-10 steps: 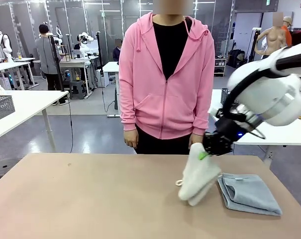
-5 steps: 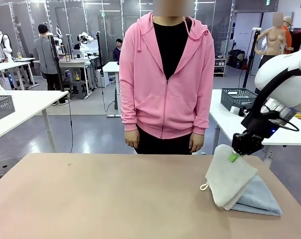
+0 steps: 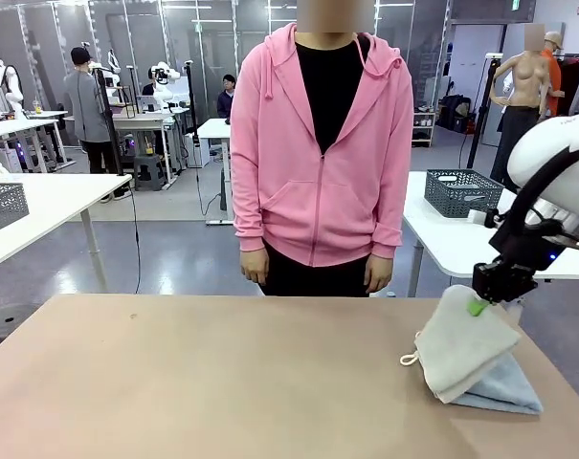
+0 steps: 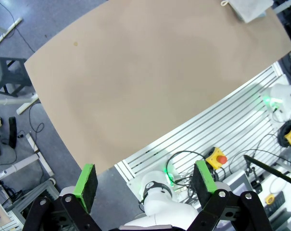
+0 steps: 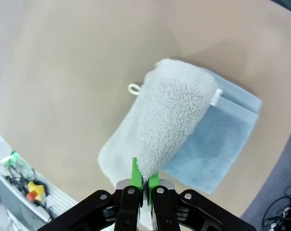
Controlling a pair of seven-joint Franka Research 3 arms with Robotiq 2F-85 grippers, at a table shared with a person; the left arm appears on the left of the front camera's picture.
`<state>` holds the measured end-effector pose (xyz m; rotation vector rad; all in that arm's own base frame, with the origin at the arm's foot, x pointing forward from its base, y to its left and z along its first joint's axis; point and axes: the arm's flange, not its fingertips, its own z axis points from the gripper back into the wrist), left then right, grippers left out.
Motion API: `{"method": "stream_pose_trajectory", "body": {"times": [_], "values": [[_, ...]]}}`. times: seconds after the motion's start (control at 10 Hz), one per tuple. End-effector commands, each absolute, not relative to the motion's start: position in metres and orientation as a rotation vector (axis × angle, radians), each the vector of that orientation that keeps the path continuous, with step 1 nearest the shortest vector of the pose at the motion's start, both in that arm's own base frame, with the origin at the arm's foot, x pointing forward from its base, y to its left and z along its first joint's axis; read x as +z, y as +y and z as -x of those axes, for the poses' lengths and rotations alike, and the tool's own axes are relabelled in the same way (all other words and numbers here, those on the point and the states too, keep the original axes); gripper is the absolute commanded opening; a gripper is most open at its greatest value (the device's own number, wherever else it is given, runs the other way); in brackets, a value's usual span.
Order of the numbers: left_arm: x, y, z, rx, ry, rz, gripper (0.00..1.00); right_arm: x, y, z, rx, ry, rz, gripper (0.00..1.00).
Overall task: Fold the towels and place them in the basket.
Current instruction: Stack the folded Towel with hook on the right side of the table.
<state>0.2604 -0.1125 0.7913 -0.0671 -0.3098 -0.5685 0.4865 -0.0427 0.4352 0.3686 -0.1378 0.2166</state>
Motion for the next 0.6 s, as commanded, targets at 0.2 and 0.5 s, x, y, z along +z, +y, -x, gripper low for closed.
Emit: {"method": "stream_pose_trajectory", "body": {"times": [0.2,0.5], "values": [[0.791,-0.112,-0.26,-0.587,-0.311,0.064,1.0,0.4,-0.056,-0.479,0.078,-0.062,-0.196,0.8],[0.791,-0.112,-0.26,-0.587,-0.311,0.064,1.0,0.396,-0.056,-0.472,0.043,0.01,-0.078,1.0]]}}
